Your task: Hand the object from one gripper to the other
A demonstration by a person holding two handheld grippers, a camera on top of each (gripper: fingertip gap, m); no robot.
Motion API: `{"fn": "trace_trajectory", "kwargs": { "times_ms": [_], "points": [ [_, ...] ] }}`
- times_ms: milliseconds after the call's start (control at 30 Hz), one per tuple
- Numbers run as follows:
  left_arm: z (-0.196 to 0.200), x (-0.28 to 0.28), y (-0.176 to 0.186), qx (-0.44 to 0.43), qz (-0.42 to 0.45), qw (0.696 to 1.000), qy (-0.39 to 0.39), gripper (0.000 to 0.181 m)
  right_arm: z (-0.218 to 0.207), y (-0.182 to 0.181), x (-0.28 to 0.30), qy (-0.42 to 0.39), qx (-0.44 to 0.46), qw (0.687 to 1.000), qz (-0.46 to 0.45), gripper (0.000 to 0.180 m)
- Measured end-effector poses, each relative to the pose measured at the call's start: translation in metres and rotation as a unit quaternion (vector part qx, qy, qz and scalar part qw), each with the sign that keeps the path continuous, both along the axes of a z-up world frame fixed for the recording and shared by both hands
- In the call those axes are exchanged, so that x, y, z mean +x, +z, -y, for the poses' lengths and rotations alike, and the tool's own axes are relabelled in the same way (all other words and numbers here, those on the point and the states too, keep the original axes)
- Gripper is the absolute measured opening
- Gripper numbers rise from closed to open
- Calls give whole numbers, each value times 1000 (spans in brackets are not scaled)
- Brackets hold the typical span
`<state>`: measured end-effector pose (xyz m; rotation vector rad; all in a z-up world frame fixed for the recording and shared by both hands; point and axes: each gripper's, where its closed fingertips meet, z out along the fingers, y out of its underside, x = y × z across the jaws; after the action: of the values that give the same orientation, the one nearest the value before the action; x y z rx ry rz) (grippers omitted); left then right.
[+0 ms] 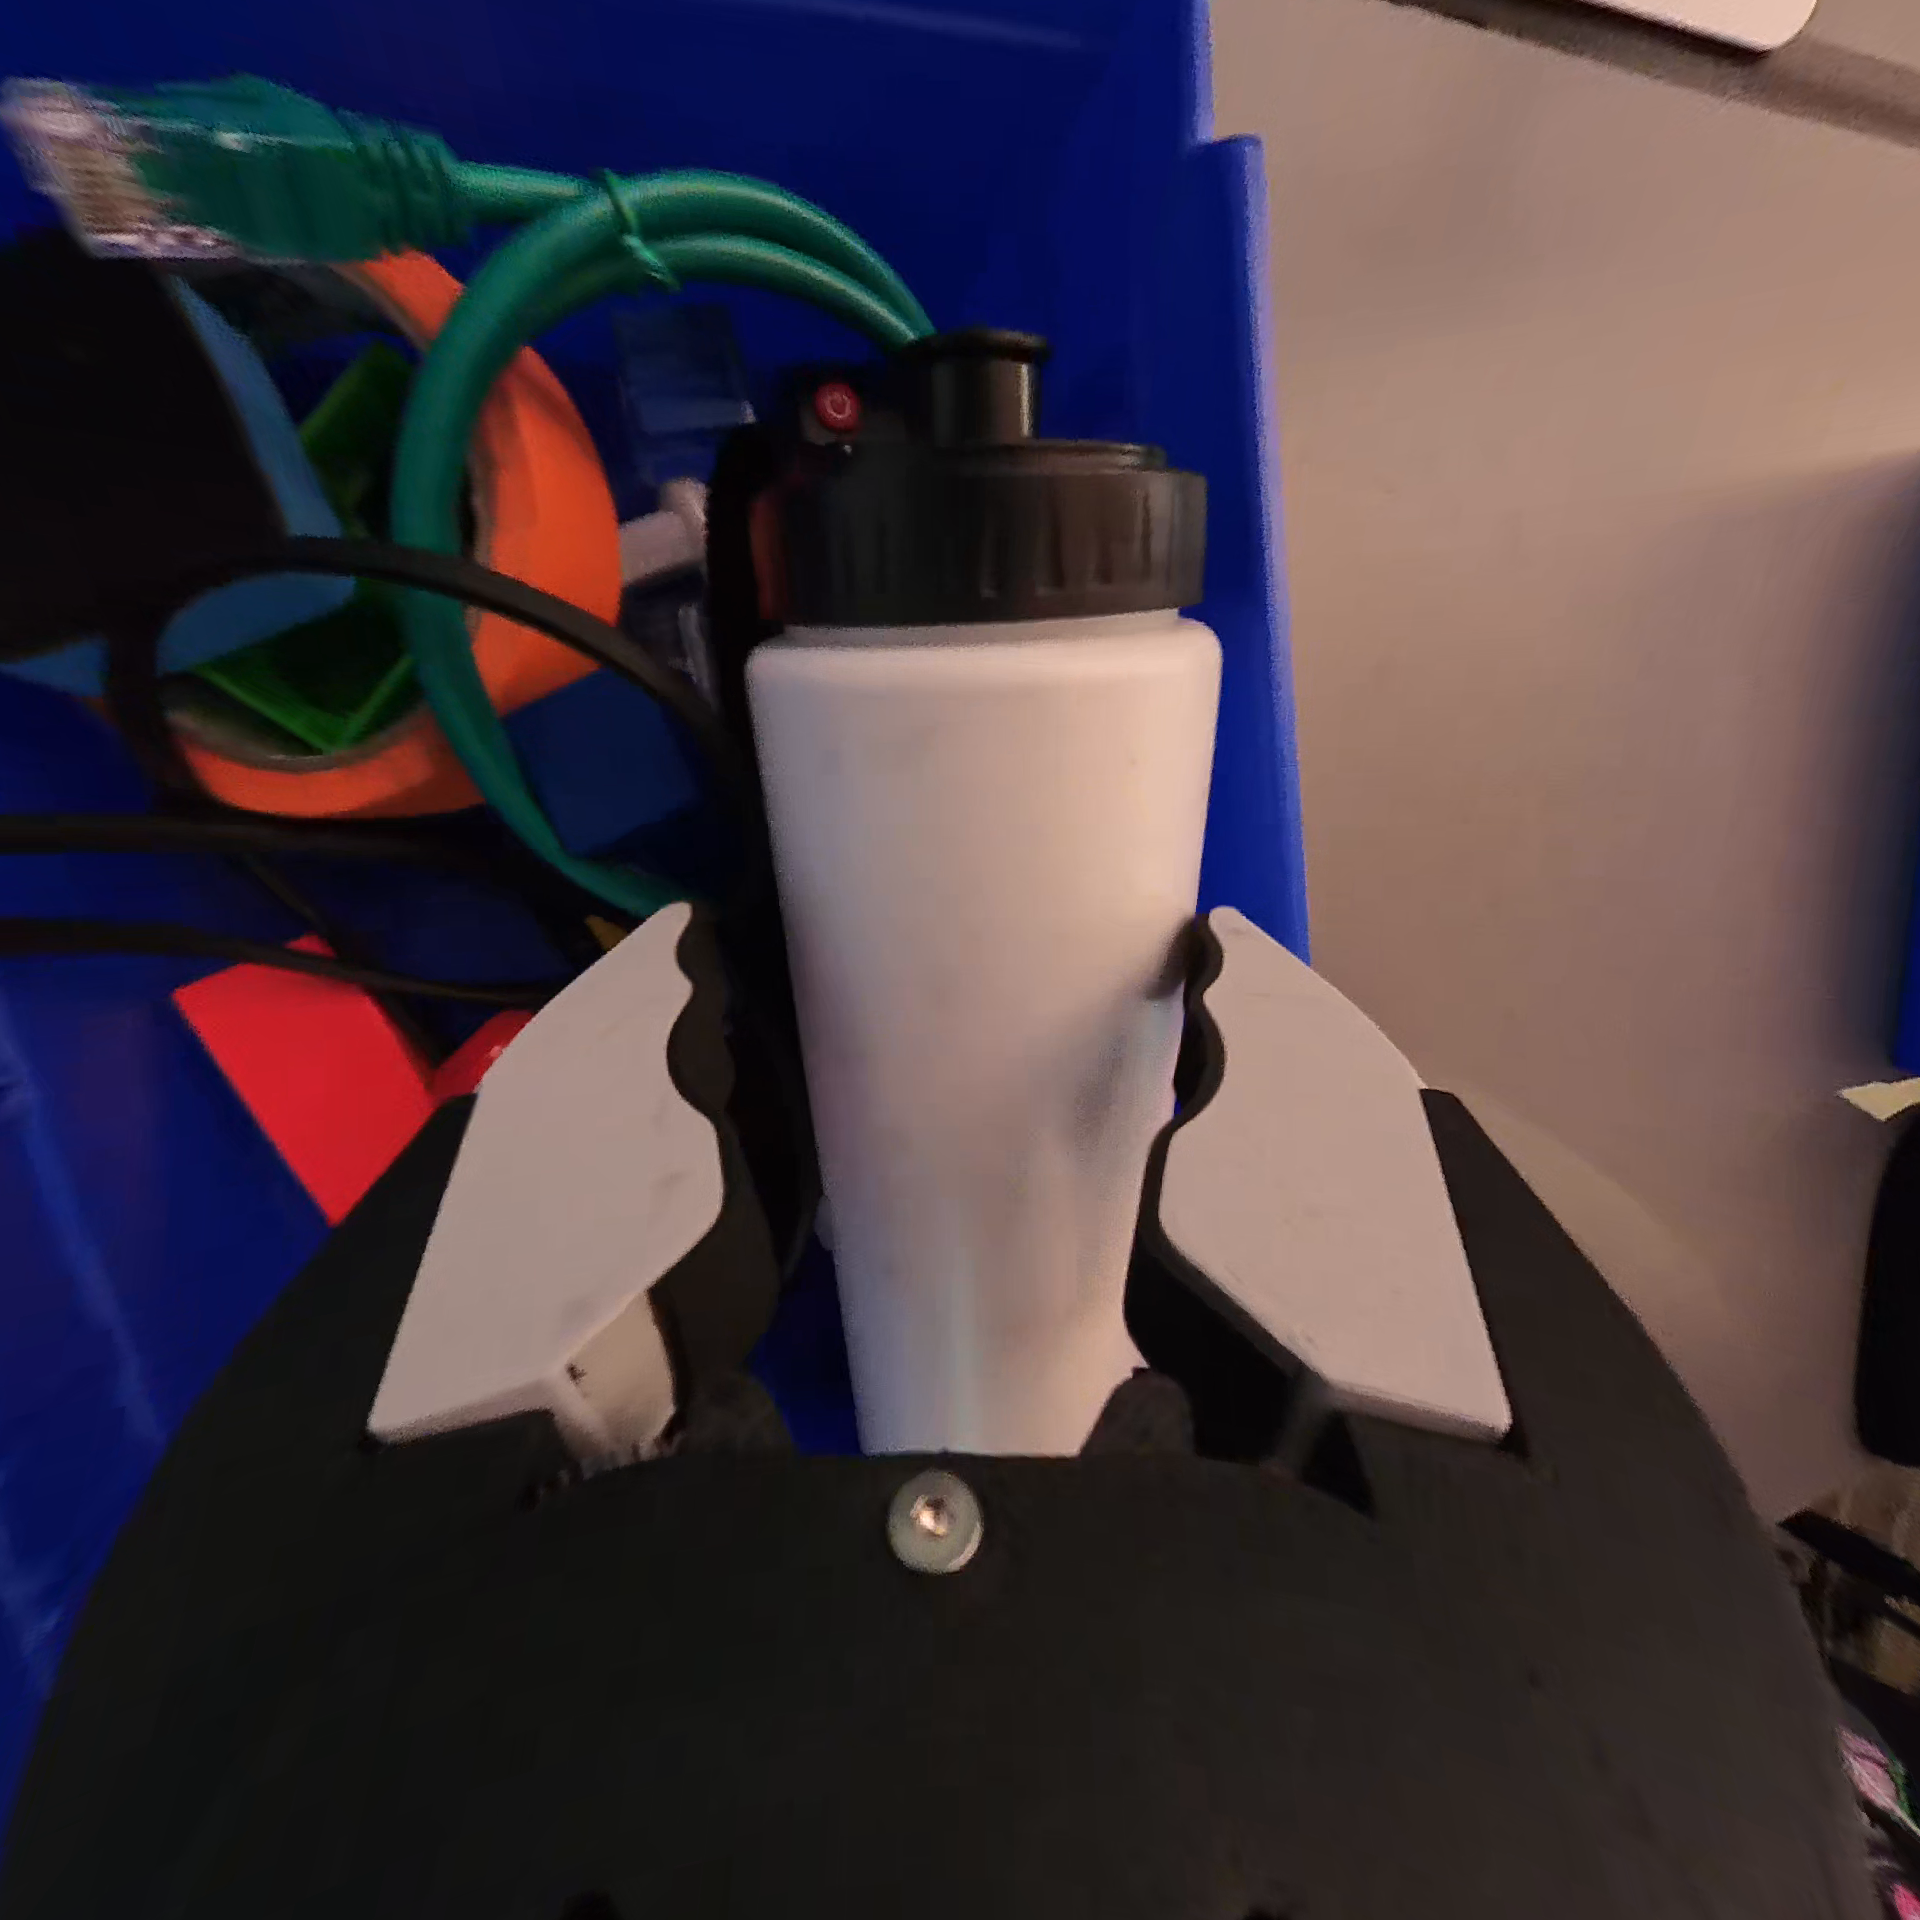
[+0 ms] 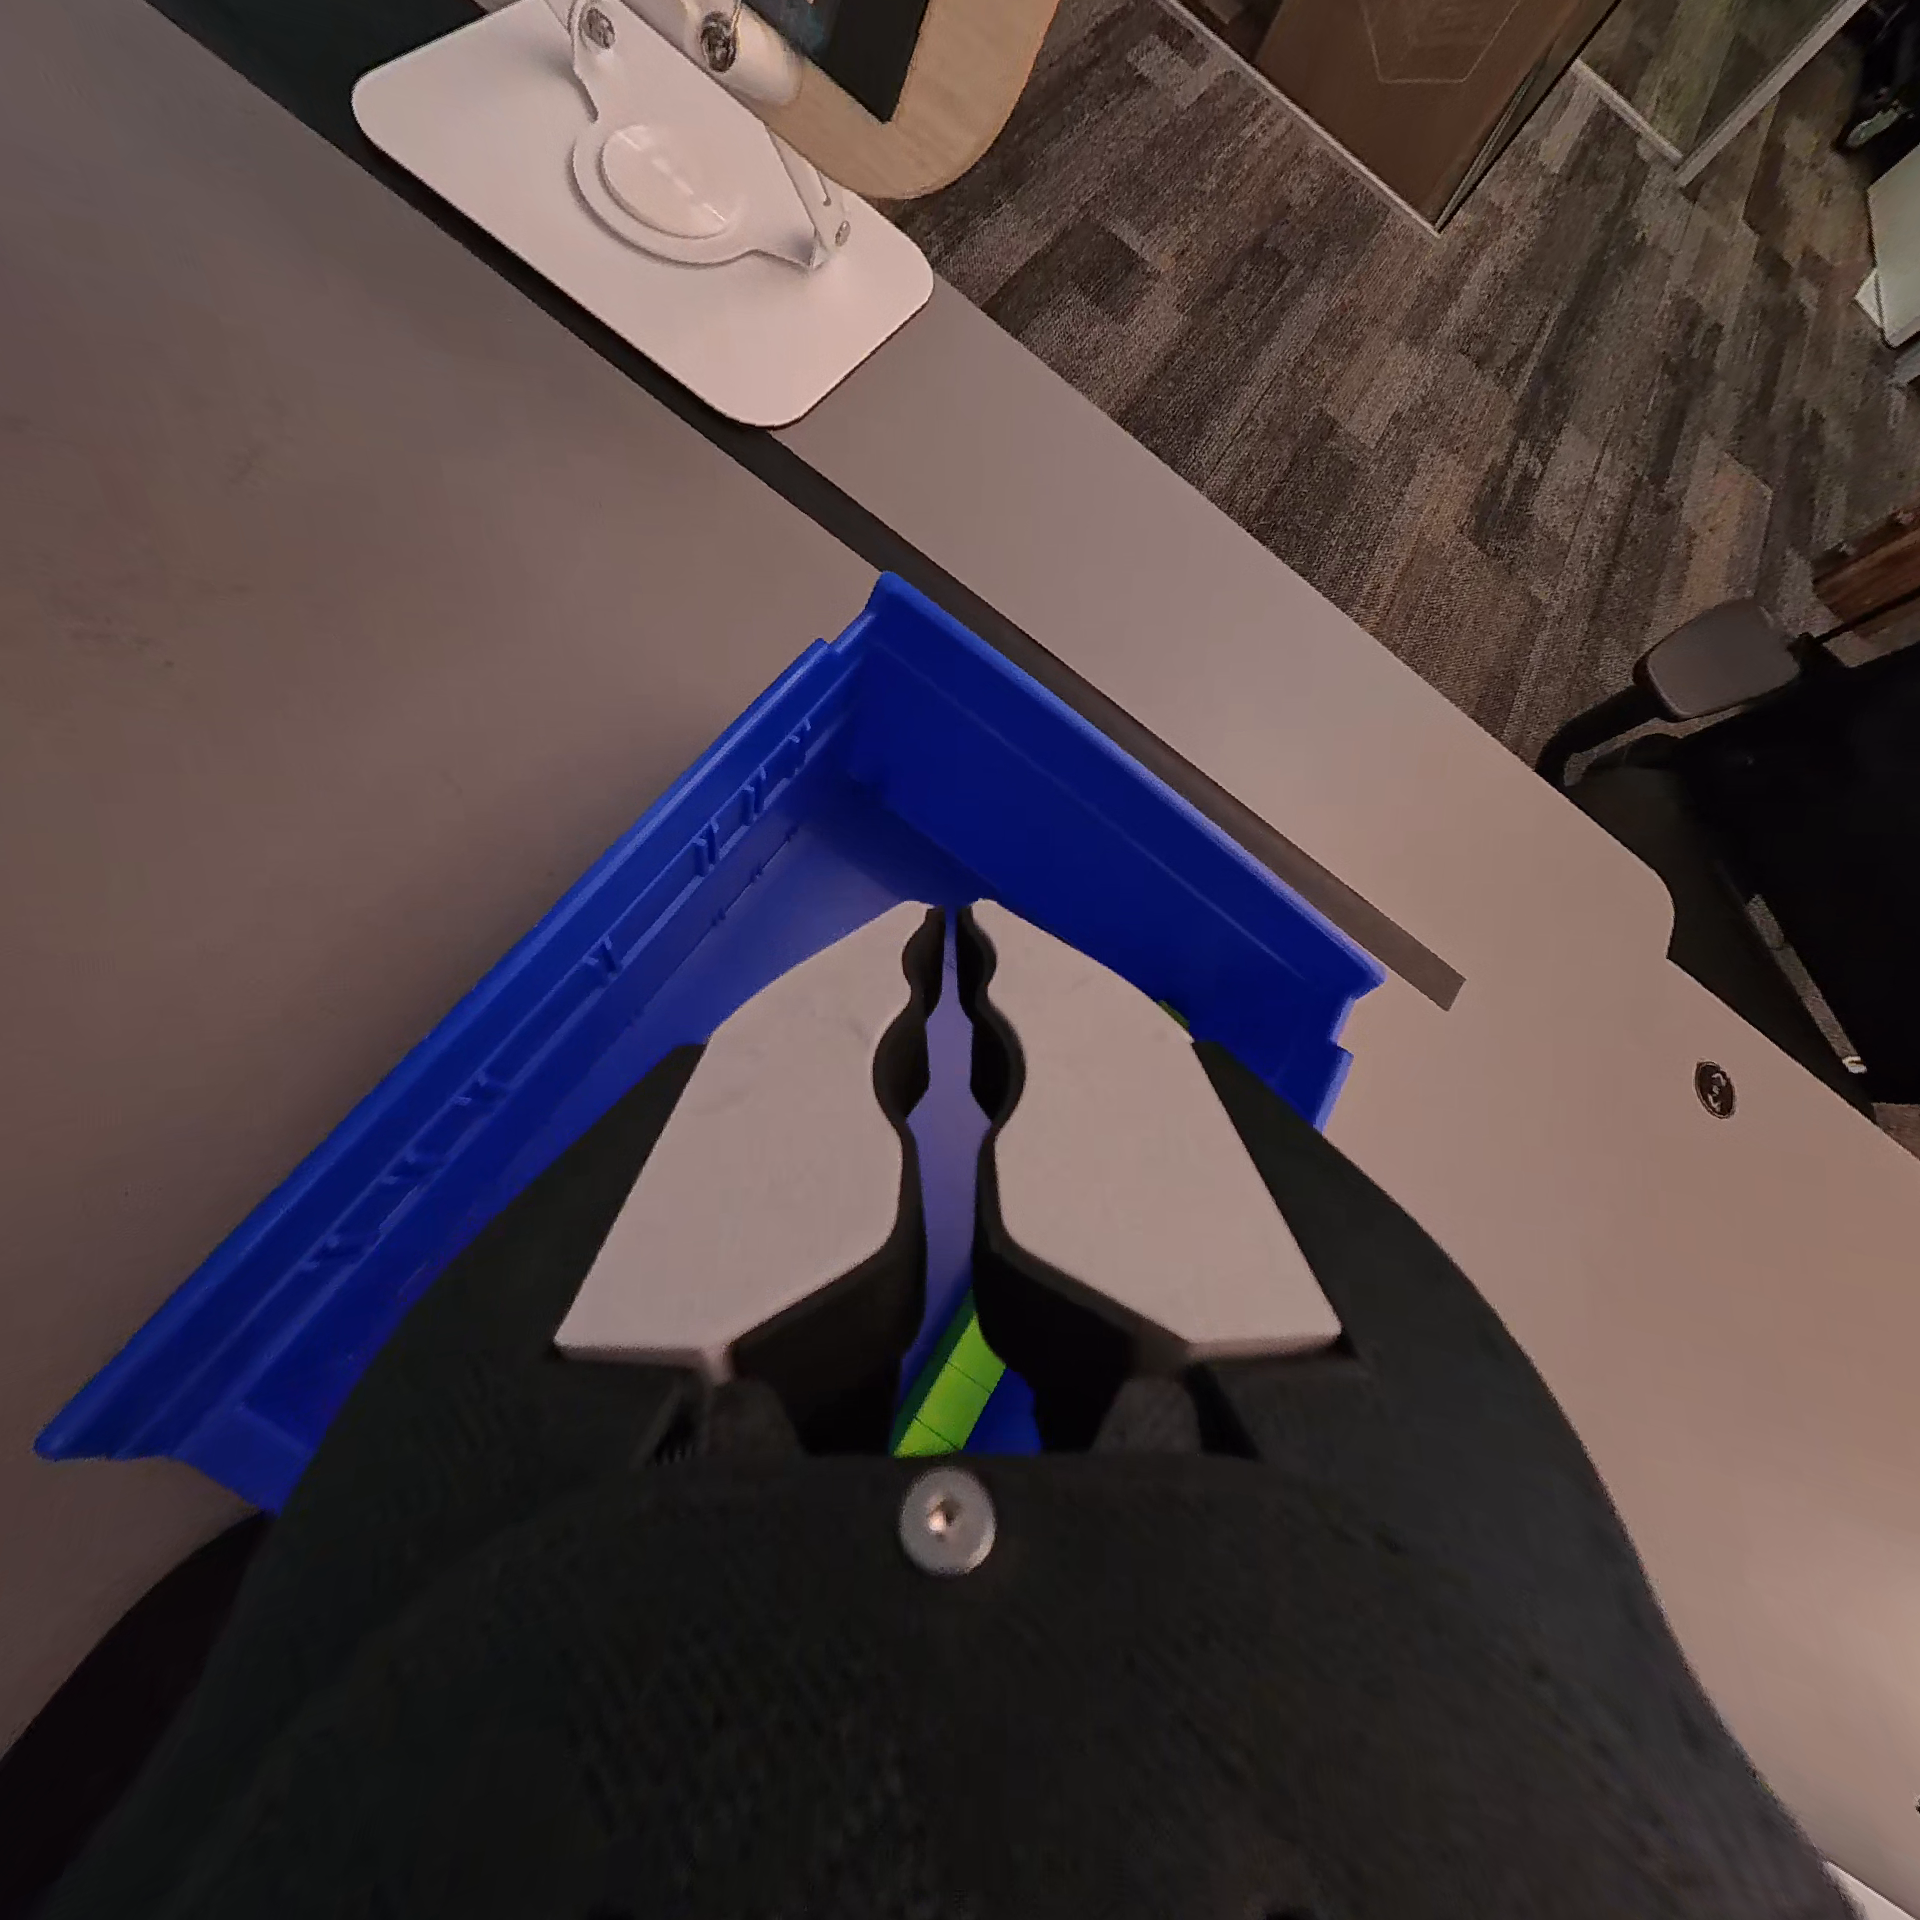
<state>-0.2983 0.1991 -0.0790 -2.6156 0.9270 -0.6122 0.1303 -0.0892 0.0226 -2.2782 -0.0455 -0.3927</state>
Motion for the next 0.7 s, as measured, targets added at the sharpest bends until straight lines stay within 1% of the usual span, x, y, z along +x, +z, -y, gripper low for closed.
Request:
{"fn": "trace_trajectory", "kwargs": {
  "times_ms": [67, 133, 233, 433, 533, 700],
  "points": [
    [-1, 3, -4, -8, 0, 1000, -8, 85, 1, -1, 0, 1, -3, 1000, 1, 3],
    [-3, 4, -3, -16, 11, 1000, 2, 84, 1, -1, 0, 3, -6, 1000, 3, 3],
    [-3, 7, -2, -28, 31, 999, 3, 77, 3, -2, 2, 4, -13, 1000, 11, 3],
    [-2, 7, 5, -16, 28, 999, -2, 76, 5, -3, 1, 7, -16, 1000, 13, 3],
    [0, 5, 23, 13, 36, 999, 6, 76, 5, -2, 0, 10, -14, 1000, 14, 3],
    [7, 0, 68, 90, 66, 994, 16, 76, 6, -4, 0, 12, -21, 1000, 20, 3]
  ]
}}
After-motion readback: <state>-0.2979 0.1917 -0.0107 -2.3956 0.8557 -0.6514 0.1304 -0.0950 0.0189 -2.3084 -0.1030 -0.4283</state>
